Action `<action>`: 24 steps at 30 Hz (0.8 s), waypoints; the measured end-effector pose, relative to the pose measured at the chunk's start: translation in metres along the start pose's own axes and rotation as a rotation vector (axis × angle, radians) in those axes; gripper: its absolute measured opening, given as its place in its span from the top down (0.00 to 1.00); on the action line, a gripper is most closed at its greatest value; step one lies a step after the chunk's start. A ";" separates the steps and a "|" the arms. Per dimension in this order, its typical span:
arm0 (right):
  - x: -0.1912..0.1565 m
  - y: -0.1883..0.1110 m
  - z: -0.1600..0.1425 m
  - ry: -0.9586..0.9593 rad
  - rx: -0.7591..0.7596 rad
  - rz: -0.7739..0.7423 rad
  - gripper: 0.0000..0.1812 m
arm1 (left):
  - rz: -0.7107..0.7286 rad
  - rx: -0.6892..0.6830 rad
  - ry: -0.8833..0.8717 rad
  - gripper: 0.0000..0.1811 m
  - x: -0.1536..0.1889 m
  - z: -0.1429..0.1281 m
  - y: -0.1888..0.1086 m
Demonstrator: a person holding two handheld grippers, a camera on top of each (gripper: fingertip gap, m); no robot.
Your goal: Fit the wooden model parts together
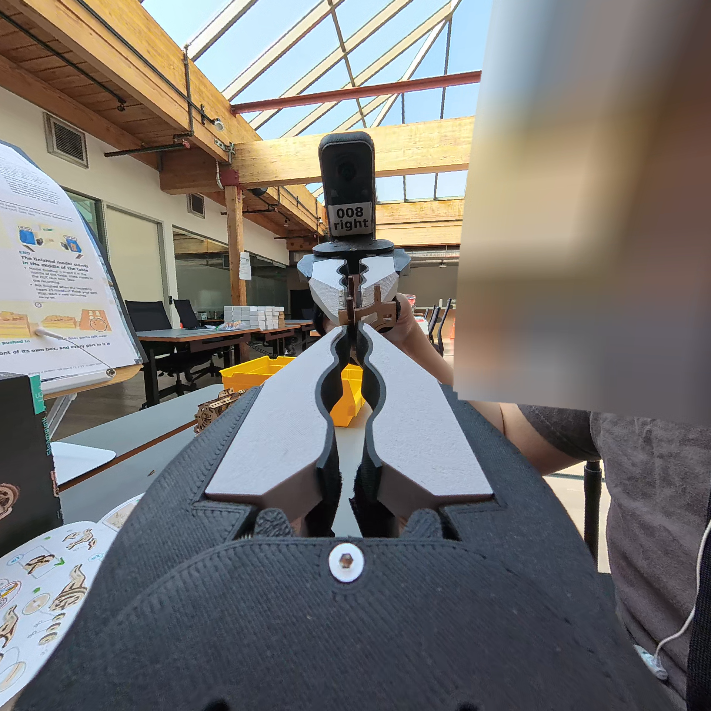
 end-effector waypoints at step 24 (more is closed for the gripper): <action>-0.005 -0.014 0.009 -0.084 0.007 -0.115 0.94 | 0.023 -0.051 0.029 1.00 -0.002 -0.001 0.005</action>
Point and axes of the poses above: each gripper's, where its closed fingertips meet, y out along the fingers, z out of its top, x = y × z across the jaws, the point moved 7 cm from there along -y, back along the fingers
